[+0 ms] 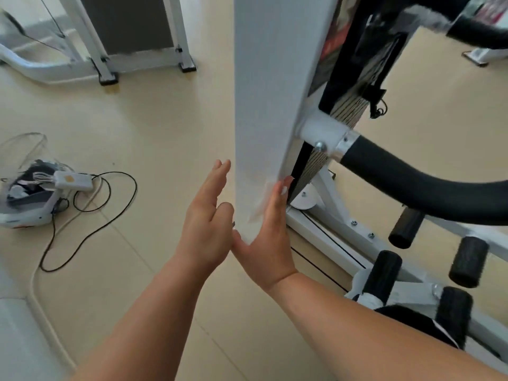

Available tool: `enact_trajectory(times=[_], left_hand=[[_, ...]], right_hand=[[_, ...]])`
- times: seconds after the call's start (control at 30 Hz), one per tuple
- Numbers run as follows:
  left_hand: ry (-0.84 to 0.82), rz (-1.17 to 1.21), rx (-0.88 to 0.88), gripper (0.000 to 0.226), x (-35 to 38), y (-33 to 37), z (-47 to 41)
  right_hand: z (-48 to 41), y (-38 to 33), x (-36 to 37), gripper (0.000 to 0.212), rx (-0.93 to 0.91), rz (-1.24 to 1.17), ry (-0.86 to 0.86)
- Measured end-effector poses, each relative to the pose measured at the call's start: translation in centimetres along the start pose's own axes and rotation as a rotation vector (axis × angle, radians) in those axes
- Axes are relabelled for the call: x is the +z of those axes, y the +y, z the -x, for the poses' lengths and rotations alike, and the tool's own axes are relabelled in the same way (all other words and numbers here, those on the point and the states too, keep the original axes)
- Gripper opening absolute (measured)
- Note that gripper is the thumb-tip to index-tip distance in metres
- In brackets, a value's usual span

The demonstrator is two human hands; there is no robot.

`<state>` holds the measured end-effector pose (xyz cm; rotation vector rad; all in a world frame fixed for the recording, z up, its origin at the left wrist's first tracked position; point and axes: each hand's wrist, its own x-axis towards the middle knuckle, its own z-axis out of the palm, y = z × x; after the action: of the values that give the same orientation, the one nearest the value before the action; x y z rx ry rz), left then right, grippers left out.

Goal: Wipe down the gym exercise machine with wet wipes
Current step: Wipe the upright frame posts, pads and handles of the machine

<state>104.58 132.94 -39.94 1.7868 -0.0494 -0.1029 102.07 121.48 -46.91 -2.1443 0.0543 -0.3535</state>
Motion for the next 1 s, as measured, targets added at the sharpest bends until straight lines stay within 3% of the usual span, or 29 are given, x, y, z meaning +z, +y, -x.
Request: enact_trajectory(times=[0.3, 0.43, 0.6, 0.7, 0.8, 1.0], left_hand=[[0.046, 0.064, -0.079, 0.068, -4.8, 20.0, 4.5], [0.034, 0.058, -0.069, 0.071, -5.4, 29.4, 4.7], [-0.033, -0.034, -0.045, 0.071, -4.9, 40.4, 4.7], [-0.064, -0.132, -0.070, 0.075, -5.2, 44.4, 3.5], [-0.129, -0.237, -0.082, 0.085, -6.1, 46.6, 2.4], [-0.260, -0.344, -0.039, 0.099, -9.2, 49.7, 2.5]], right_hand=[[1.8, -17.1, -12.3, 0.117, -0.008, -0.008, -0.283], [0.1, -23.8, -18.9, 0.119, 0.059, -0.100, -0.244], [-6.0, -28.0, -22.4, 0.120, 0.291, -0.281, -0.284], [-9.4, -27.8, -21.1, 0.090, 0.476, -0.529, -0.242], [-11.9, -32.1, -22.1, 0.117, 0.608, -0.551, -0.188], [-11.4, -37.2, -21.9, 0.125, 0.315, -0.422, -0.034]])
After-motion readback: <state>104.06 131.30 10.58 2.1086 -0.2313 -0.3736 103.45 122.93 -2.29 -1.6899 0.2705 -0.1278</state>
